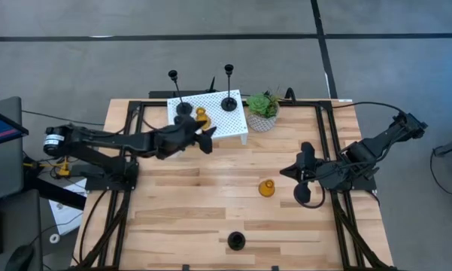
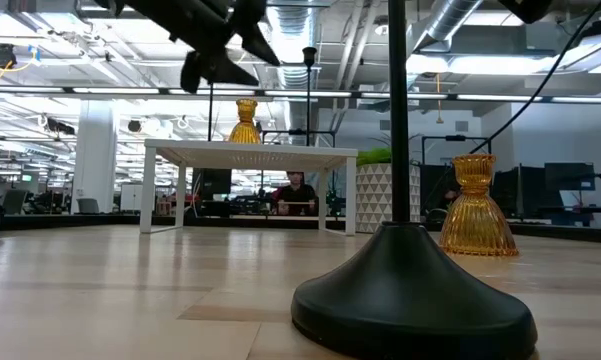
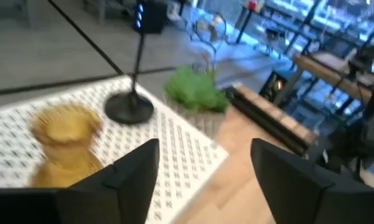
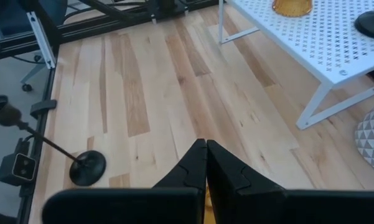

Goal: Pick & Place candle stick holders
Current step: Put the left yellow glass candle holder on the shelf

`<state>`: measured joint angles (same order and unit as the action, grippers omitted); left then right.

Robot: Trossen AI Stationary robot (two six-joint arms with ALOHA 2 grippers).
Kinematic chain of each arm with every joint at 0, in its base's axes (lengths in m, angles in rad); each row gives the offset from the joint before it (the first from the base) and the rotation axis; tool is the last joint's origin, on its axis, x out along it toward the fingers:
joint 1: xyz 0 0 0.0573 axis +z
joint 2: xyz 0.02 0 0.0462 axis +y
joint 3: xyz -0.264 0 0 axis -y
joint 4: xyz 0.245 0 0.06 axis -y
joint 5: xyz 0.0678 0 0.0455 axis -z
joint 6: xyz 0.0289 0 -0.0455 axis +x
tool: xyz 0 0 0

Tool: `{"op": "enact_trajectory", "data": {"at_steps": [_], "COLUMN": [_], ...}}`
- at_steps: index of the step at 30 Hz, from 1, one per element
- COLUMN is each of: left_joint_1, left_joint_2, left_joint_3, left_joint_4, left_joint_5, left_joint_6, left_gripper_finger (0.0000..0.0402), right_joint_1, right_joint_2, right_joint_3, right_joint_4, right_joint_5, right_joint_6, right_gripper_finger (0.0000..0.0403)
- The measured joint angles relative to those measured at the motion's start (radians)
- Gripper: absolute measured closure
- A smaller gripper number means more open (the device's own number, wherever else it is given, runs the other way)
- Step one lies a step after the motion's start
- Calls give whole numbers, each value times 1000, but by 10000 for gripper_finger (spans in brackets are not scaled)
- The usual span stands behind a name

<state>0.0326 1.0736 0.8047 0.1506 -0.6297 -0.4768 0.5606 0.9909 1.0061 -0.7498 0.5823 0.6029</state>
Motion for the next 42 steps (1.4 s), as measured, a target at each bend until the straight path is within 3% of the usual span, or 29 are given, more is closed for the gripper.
{"op": "enact_trajectory", "data": {"at_steps": [11, 21, 42], "left_joint_1": [43, 77, 168], "left_joint_2": [184, 205, 205], "left_joint_3": [0, 0, 0], "left_joint_4": [91, 96, 97], "left_joint_5": [-21, -52, -58], "left_joint_6": [-3, 11, 55], "left_gripper_finger": [286, 395, 397], "right_joint_1": [0, 0, 0], "right_joint_2": [0, 0, 0], "right_joint_3": [0, 0, 0], "right_joint_4": [0, 0, 0], "right_joint_5": [3, 3, 3], "right_joint_6": [-7, -2, 0], "right_gripper_finger": [403, 403, 403]}}
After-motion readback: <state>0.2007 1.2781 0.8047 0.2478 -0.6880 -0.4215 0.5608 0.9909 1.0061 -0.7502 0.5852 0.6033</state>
